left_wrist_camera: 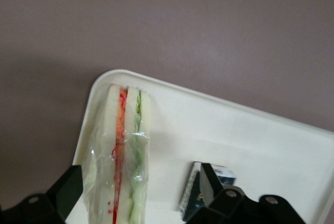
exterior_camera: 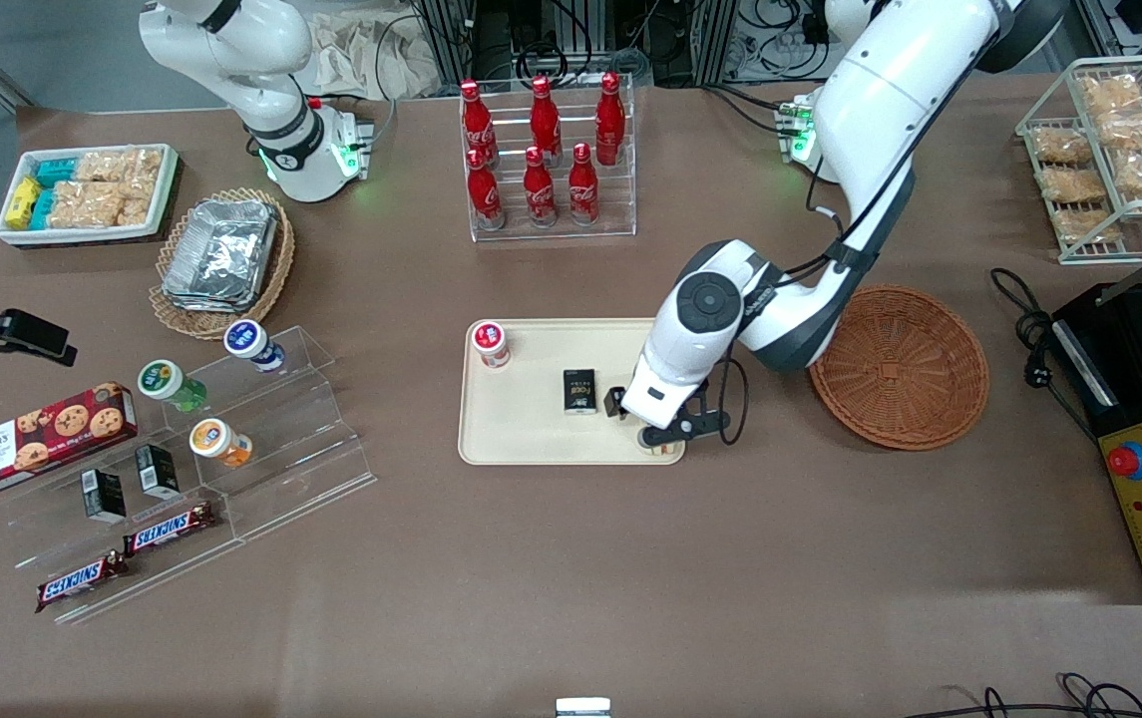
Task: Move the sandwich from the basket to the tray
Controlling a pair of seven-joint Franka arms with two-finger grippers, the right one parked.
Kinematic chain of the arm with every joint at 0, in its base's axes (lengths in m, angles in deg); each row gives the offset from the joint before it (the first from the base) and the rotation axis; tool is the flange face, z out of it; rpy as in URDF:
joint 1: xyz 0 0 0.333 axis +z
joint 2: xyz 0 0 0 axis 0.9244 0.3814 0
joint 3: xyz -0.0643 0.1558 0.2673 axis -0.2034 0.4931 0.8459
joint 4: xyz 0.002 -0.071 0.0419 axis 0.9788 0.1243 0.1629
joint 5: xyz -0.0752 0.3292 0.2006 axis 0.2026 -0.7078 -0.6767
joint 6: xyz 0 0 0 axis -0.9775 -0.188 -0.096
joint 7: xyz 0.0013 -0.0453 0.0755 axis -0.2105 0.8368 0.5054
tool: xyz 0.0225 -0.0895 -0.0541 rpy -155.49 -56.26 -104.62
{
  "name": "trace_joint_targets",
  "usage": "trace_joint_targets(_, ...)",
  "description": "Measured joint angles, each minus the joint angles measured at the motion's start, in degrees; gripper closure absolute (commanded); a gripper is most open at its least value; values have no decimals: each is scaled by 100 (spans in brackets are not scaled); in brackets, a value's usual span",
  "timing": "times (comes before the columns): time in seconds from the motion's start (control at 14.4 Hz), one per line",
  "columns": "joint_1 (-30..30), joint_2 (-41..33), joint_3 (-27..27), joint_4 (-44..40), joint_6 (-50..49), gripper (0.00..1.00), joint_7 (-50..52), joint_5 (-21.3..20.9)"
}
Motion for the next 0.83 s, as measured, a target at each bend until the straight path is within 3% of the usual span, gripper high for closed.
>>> trace_joint_targets(0.28, 618, -722, 18, -1571, -3087, 0, -535, 369)
trace_joint_targets(0.55, 1219, -1386, 80, -2058, -4061, 0, -1131, 494)
trace_joint_targets(0.62, 1222, -1598, 325, -1948, -4166, 0, -1411, 556)
trace_joint_targets(0.83, 710, -2370, 1803, -1188, -3971, 0, -2704, 862)
